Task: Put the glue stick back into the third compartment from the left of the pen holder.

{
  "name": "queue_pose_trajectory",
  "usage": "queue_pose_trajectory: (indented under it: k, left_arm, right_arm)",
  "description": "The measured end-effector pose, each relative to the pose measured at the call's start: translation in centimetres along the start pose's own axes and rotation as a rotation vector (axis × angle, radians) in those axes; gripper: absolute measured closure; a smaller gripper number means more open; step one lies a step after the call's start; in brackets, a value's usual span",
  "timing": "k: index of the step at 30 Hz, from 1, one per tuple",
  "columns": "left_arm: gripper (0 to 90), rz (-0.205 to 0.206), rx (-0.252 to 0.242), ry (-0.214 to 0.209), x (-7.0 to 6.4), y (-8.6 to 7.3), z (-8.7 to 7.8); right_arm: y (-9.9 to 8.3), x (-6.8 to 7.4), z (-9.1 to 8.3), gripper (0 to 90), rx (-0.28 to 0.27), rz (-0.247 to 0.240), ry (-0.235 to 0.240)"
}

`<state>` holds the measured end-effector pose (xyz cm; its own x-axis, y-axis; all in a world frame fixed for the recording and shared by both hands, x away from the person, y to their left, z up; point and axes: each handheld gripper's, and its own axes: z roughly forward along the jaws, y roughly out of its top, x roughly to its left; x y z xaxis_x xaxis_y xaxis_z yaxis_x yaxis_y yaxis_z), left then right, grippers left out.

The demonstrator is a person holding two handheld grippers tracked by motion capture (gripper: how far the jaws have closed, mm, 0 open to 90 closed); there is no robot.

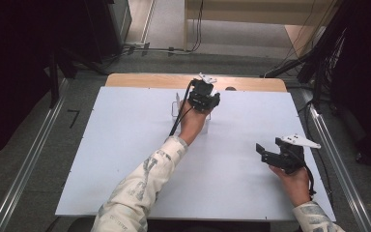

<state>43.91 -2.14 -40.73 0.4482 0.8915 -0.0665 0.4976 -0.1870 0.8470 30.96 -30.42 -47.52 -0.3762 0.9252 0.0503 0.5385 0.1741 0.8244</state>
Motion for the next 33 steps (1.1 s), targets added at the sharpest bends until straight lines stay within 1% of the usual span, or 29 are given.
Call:
queue_pose_trajectory:
  k: [6, 11, 22, 33]
  left_arm:
    - [65.7, -0.005, -0.004, 0.004, 0.15, 0.15, 0.13]
    - [65.6, -0.002, 0.001, 0.010, 0.28, 0.27, 0.19]
    - [65.5, -0.005, -0.001, 0.007, 0.22, 0.26, 0.20]
    - [65.1, 0.012, 0.006, 0.012, 0.17, 0.02, -0.06]
  right_arm:
    - [0.00, 0.00, 0.00, 17.3, 0.002, 0.002, 0.000]
    - [0.00, -0.06, 0.00, 17.3, 0.002, 0.001, 0.000]
    - [-0.01, -0.04, 0.01, 17.3, 0.003, 0.000, 0.001]
    - [-0.01, -0.06, -0.02, 17.3, 0.000, 0.002, 0.000]
